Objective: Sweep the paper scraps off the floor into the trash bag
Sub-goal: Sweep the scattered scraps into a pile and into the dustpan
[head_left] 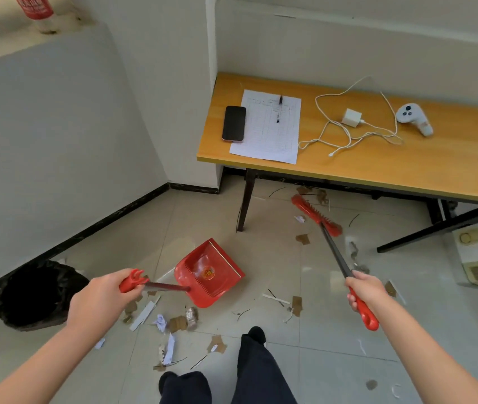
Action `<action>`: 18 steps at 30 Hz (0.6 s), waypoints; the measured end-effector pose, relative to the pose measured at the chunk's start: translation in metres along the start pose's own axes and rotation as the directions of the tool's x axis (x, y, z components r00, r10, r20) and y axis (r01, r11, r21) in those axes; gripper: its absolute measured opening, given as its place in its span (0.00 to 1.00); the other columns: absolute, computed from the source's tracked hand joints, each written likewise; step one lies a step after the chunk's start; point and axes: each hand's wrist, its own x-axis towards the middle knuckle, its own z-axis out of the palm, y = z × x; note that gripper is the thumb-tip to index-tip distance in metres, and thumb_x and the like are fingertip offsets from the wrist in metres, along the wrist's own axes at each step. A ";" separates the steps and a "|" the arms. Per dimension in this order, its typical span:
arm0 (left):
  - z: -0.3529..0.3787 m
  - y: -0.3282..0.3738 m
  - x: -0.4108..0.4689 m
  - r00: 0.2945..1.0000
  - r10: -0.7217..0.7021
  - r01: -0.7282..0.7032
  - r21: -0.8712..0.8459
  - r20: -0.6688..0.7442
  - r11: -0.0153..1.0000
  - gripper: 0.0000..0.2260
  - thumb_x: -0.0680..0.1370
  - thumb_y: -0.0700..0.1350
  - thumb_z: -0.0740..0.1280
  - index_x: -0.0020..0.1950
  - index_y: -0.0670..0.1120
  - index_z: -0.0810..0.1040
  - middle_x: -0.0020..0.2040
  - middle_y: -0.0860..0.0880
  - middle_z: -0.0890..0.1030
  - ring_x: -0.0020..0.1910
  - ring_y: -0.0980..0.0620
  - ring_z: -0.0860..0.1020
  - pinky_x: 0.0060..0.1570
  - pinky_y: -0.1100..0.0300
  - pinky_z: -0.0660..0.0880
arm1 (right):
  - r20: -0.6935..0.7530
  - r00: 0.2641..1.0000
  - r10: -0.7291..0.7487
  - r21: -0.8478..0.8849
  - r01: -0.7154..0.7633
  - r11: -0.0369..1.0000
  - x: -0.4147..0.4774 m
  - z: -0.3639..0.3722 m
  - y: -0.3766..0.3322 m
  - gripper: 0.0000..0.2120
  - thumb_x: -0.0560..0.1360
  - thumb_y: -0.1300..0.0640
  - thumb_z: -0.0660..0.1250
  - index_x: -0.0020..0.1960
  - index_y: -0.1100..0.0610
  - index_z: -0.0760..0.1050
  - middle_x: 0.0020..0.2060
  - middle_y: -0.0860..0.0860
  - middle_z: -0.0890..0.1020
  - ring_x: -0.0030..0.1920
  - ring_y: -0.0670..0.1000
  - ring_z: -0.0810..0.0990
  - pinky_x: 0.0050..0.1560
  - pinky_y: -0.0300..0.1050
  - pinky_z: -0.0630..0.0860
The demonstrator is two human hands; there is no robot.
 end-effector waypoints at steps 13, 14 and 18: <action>0.121 0.043 0.039 0.996 -0.015 0.028 -0.141 0.089 0.990 0.13 0.71 0.67 0.63 0.55 0.71 0.75 0.38 0.62 0.82 0.37 0.58 0.80 0.34 0.52 0.79 | 0.014 0.992 -0.122 -0.211 0.122 0.970 0.204 -0.007 -0.083 0.27 0.77 0.61 0.58 0.74 0.46 0.64 0.25 0.55 0.71 0.20 0.51 0.67 0.23 0.37 0.68; 0.124 0.044 0.046 0.995 -0.012 0.027 -0.153 0.100 0.988 0.15 0.70 0.68 0.62 0.55 0.70 0.76 0.39 0.61 0.82 0.38 0.58 0.81 0.36 0.51 0.80 | 0.020 0.992 -0.127 -0.245 0.128 0.961 0.214 -0.006 -0.085 0.27 0.78 0.60 0.58 0.75 0.46 0.63 0.25 0.55 0.71 0.19 0.51 0.67 0.23 0.38 0.68; 0.122 0.064 0.068 0.991 0.028 0.006 -0.246 0.132 0.969 0.16 0.72 0.65 0.65 0.58 0.67 0.76 0.47 0.60 0.84 0.47 0.58 0.82 0.48 0.48 0.81 | 0.062 0.989 -0.131 -0.354 0.145 0.924 0.245 -0.007 -0.090 0.25 0.80 0.60 0.56 0.76 0.49 0.62 0.27 0.56 0.71 0.16 0.49 0.67 0.18 0.35 0.67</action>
